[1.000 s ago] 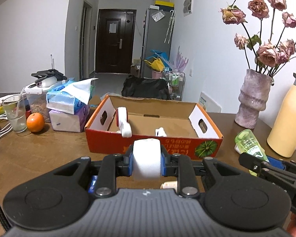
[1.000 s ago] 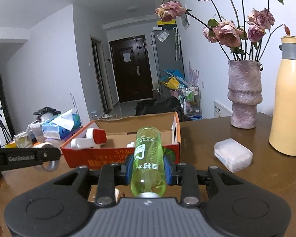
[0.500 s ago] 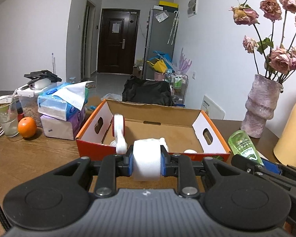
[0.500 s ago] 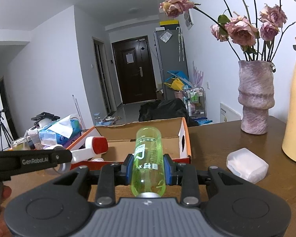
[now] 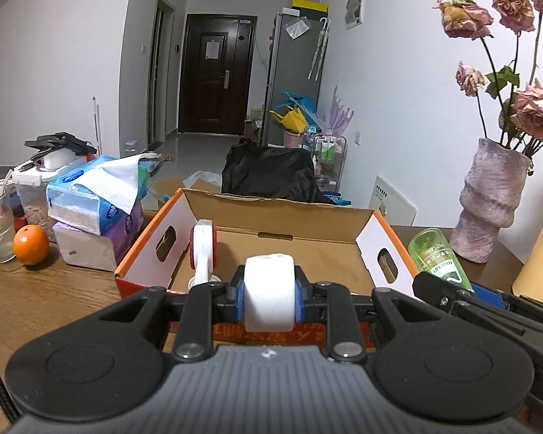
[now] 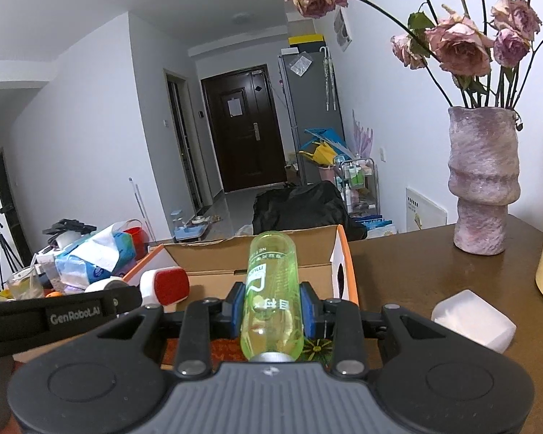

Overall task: Organize rigid objects
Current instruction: 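Carry the green bottle and white tape roll over the cardboard box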

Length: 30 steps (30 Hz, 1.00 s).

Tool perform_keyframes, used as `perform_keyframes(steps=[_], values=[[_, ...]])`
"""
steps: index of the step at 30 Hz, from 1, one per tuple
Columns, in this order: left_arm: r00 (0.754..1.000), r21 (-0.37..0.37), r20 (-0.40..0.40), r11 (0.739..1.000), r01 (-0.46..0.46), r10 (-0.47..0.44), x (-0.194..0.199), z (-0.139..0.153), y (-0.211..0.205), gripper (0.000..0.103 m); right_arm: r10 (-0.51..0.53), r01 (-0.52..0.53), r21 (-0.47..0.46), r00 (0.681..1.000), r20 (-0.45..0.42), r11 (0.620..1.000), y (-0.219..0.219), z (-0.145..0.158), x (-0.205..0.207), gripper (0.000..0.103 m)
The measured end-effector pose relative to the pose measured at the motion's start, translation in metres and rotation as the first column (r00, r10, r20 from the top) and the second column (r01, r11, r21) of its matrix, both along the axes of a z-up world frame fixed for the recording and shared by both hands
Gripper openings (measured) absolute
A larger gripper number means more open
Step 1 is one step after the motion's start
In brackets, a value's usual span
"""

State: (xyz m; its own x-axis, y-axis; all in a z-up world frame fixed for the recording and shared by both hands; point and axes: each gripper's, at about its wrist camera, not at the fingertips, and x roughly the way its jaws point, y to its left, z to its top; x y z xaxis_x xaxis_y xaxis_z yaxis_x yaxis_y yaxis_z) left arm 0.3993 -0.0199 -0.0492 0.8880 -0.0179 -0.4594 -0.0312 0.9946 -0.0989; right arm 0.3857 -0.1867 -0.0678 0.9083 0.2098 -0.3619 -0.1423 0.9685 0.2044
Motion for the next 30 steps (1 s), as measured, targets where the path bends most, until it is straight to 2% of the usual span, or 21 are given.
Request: perform_keyframes(steps=[30], values=[[1.000,0.016,-0.008,1.000,-0.024,0.024,0.068,-0.005,0.003,0.025,-0.022,0.022,-0.039,0.999,-0.023,0.999,0.012,-0.011,0.063,0.030]])
